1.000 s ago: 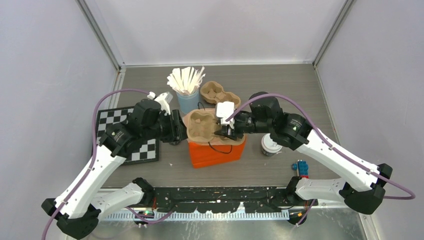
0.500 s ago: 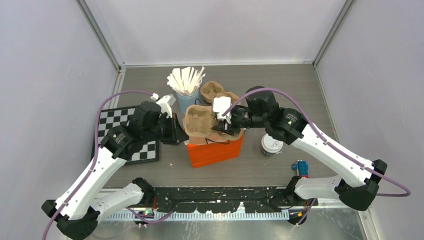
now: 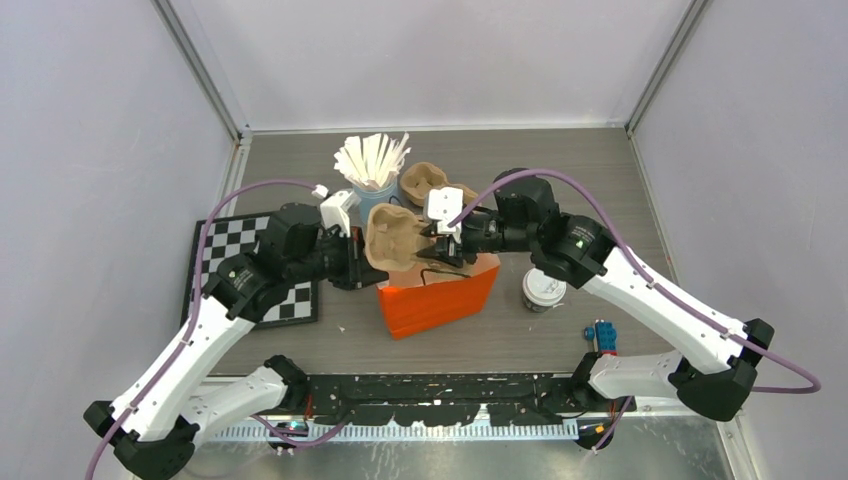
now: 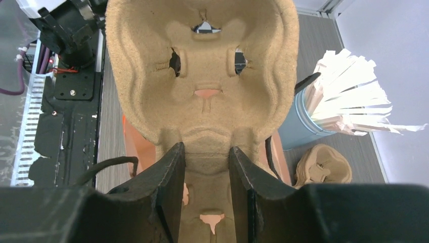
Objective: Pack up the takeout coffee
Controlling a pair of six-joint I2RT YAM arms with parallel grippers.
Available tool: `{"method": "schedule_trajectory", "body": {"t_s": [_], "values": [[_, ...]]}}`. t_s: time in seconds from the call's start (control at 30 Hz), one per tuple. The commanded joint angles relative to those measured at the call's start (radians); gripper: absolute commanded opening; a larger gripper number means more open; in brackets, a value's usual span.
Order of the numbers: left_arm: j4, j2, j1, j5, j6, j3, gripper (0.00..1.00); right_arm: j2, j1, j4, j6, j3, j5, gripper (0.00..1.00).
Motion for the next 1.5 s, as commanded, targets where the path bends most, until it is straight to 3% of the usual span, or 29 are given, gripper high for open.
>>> {"method": "schedule_trajectory", "body": {"t_s": [0.0,0.13,0.3,0.53,0.63,0.83,1.1,1.47], "values": [[0.085,-0.044,0.005,0.060,0.047,-0.011,0.00,-0.022,-0.013,0.052,0.009,-0.062,-0.017,0.31],[0.032,-0.059,0.005,0.048,0.070,-0.030,0.00,-0.035,-0.016,0.038,-0.007,-0.090,-0.009,0.31],[-0.057,-0.071,0.006,-0.013,0.082,-0.002,0.01,-0.017,-0.016,-0.113,-0.063,-0.065,0.000,0.30],[-0.105,-0.117,0.007,-0.085,0.025,0.028,0.16,-0.011,-0.016,-0.201,-0.101,-0.016,0.015,0.31],[-0.123,-0.122,0.007,-0.090,0.017,0.026,0.30,0.007,-0.016,-0.245,-0.108,-0.007,0.008,0.31],[-0.117,-0.135,0.007,-0.095,-0.014,0.029,0.39,0.025,-0.008,-0.272,-0.133,-0.007,0.005,0.31],[-0.113,-0.116,0.006,-0.192,-0.129,0.058,0.43,0.094,0.025,-0.285,-0.146,0.025,0.067,0.31],[-0.168,0.032,0.017,-0.300,-0.115,0.184,0.45,0.059,0.043,-0.282,-0.114,0.019,0.129,0.31]]}}
